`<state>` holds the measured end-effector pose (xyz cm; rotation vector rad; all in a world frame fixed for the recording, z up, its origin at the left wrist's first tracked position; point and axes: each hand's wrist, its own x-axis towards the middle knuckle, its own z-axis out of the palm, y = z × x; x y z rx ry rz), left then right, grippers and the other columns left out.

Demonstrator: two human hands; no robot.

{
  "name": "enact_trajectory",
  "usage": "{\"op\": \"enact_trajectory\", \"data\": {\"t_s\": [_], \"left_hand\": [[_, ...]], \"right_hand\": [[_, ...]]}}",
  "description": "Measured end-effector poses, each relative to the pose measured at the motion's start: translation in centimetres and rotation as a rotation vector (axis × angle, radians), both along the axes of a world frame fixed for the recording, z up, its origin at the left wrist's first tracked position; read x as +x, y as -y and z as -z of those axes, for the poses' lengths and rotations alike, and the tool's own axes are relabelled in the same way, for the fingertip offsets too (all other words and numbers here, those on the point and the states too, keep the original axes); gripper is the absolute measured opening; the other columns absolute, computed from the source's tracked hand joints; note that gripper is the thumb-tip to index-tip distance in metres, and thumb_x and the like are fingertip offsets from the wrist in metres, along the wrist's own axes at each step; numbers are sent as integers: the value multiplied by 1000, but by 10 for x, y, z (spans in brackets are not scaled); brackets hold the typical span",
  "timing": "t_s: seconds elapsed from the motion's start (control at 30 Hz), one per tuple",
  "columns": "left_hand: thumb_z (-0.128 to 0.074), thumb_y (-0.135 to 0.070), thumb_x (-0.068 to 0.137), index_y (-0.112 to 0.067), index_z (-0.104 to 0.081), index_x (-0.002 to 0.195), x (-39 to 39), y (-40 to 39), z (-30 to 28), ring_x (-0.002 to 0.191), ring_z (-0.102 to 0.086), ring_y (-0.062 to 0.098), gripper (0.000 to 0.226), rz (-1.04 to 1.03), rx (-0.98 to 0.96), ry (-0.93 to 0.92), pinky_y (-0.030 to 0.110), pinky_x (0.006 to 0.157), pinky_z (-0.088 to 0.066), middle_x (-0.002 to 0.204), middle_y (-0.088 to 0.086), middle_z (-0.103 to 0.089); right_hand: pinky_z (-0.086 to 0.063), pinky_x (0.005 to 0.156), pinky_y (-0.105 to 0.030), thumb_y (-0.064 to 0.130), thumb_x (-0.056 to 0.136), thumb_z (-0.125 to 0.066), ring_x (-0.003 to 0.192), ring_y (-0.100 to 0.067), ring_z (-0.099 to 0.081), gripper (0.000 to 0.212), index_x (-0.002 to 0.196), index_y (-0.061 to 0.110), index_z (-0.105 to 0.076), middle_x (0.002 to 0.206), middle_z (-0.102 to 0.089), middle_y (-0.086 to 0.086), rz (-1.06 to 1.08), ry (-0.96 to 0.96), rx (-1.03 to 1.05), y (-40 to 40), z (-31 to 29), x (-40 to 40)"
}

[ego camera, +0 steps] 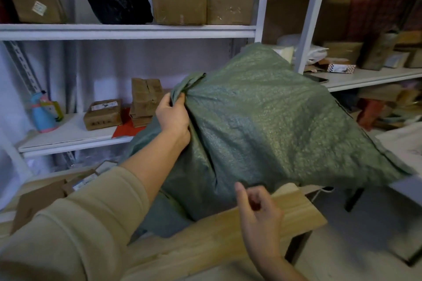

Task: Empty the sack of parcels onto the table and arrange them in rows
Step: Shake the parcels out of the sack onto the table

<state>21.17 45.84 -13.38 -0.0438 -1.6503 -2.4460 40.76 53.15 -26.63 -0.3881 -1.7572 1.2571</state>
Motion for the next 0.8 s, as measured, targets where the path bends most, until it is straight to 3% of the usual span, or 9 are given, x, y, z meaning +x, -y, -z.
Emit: {"op": "enact_trajectory", "data": {"t_s": [0.07,0.13,0.2,0.23,0.33,0.47,0.5,0.63,0.8], "left_hand": [[-59,-11,96,-27,-67,83,-6,6,-3,101,-65,22,22,11,51,23,43,99,-52,97,3,-70],[-58,-11,97,-25,-66,84,-12,15,-7,106,-65,26,21,34,90,44,46,100,-52,101,5,-70],[-57,-9,98,-23,-67,89,-19,24,-11,109,-65,30,19,73,126,60,49,99,-52,107,10,-70],[-56,-9,98,-20,-68,93,-21,29,-12,109,-65,31,17,97,144,64,50,98,-52,109,13,-70],[-55,-9,99,-14,-67,110,-26,43,-13,108,-66,32,17,156,201,93,51,95,-53,113,17,-69],[-54,-8,99,-10,-65,121,-30,58,-8,110,-65,35,24,186,238,115,53,95,-53,116,19,-68],[-54,-8,99,-9,-64,123,-32,61,-7,110,-65,35,26,190,242,118,54,95,-53,116,19,-68],[-54,-7,99,-8,-61,126,-37,72,-8,108,-66,34,28,231,224,121,52,93,-54,117,20,-68],[-54,-8,99,-8,-62,126,-50,87,-8,105,-68,35,28,338,200,119,51,91,-55,116,21,-69]], "right_hand": [[-40,57,-23,47,80,-75,57,-11,-49,51,64,3,-55,56,-51,-5,96,120,-312,-12,1,-1],[-46,70,-27,52,69,-81,78,-17,-58,58,94,4,-59,82,-61,-3,91,245,-513,-29,5,-7],[-50,93,-44,55,65,-85,108,-18,-56,88,134,21,-43,120,-56,3,-133,315,-646,-35,0,-17],[-48,99,-53,56,63,-86,114,-15,-54,92,139,34,-38,129,-54,9,-271,329,-663,-35,-4,-23],[-45,101,-53,42,69,-87,108,-6,-58,56,113,41,-54,111,-67,20,-566,422,-552,-30,-12,-39],[-49,75,-16,15,74,-84,98,3,-61,42,102,33,-58,99,-65,22,-616,421,-407,-14,-5,-56],[-48,72,-14,12,76,-83,96,3,-61,38,96,32,-59,97,-65,22,-618,420,-385,-9,-2,-59],[-49,96,-50,37,63,-86,112,-23,-62,39,93,33,-61,110,-70,5,-629,524,-464,18,6,-75],[-47,101,-59,54,49,-90,113,-21,-63,81,120,34,-56,125,-66,3,-563,291,-825,45,9,-95]]}}
